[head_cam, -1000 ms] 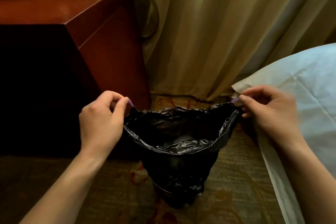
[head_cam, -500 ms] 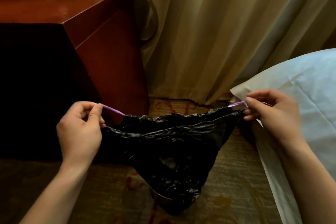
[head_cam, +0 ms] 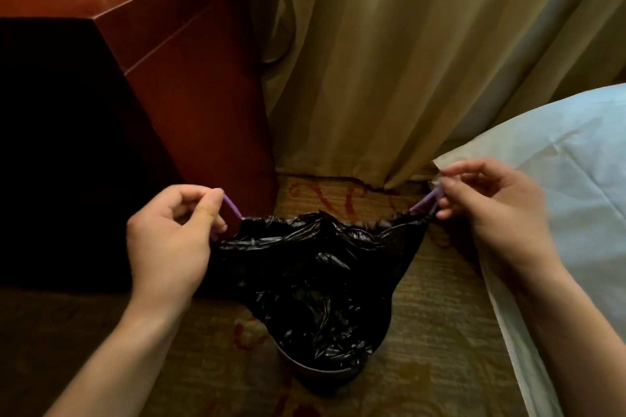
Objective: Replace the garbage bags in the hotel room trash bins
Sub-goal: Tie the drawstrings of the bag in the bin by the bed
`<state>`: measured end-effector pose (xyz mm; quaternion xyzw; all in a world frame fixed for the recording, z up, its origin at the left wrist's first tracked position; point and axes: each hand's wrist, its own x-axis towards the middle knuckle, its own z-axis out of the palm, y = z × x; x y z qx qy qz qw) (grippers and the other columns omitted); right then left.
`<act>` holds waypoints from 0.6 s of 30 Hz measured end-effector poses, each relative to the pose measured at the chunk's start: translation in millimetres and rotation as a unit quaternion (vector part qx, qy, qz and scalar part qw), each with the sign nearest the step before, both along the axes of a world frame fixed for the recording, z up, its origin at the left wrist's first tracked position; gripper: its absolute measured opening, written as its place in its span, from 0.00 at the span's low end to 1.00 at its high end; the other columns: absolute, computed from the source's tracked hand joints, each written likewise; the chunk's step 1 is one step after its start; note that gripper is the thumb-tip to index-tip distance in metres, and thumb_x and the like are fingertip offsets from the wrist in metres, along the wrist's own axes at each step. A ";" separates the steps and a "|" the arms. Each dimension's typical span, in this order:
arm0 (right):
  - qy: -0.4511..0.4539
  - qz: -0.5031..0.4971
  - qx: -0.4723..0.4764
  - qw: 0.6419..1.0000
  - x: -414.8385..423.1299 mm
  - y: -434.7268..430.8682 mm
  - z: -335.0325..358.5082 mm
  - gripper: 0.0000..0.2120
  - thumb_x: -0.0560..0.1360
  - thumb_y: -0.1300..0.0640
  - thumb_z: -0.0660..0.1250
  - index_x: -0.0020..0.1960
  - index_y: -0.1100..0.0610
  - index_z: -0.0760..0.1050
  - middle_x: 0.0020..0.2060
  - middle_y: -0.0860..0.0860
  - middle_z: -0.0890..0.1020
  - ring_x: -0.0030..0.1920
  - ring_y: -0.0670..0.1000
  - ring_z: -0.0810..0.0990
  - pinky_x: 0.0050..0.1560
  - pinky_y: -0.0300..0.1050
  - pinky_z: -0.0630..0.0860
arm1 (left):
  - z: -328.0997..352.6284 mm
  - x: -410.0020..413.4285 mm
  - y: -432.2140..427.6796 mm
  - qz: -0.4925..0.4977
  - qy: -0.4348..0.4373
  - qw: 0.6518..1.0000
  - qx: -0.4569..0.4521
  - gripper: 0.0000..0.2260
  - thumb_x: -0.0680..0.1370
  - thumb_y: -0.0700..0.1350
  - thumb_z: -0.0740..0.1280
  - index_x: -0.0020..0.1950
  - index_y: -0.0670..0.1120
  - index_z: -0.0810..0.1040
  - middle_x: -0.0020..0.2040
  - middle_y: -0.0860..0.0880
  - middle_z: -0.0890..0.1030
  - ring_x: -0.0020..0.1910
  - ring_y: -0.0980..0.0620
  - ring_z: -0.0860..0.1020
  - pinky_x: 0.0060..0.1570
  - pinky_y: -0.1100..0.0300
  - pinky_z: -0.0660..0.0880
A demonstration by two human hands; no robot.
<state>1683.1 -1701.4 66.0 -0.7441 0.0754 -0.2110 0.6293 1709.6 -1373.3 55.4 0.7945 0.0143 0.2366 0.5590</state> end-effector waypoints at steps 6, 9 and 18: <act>-0.112 0.035 -0.022 0.993 -10.6 34.7 21.7 0.06 0.75 0.69 0.69 0.48 0.60 0.81 0.36 0.62 0.81 0.31 0.53 0.82 0.35 0.43 0.82 | 15.8 -3.2 -23.4 -0.105 -0.034 0.994 0.004 0.04 0.78 0.44 0.70 0.44 0.50 0.82 0.44 0.48 0.83 0.45 0.51 0.81 0.48 0.53 0.78; -0.100 0.059 -0.026 0.993 -6.4 39.8 16.8 0.06 0.76 0.69 0.69 0.48 0.60 0.81 0.34 0.62 0.81 0.32 0.57 0.83 0.34 0.45 0.81 | 17.1 3.5 -36.3 -0.138 -0.021 0.990 -0.029 0.05 0.80 0.41 0.68 0.45 0.50 0.81 0.51 0.50 0.85 0.50 0.55 0.82 0.52 0.58 0.78; -0.128 0.183 -0.160 0.961 -7.6 64.9 15.2 0.08 0.76 0.69 0.70 0.49 0.58 0.81 0.40 0.53 0.83 0.40 0.54 0.84 0.40 0.54 0.81 | -1.6 -8.9 -72.9 -0.238 0.064 0.964 -0.104 0.07 0.81 0.47 0.64 0.48 0.47 0.79 0.39 0.47 0.84 0.42 0.47 0.82 0.51 0.46 0.77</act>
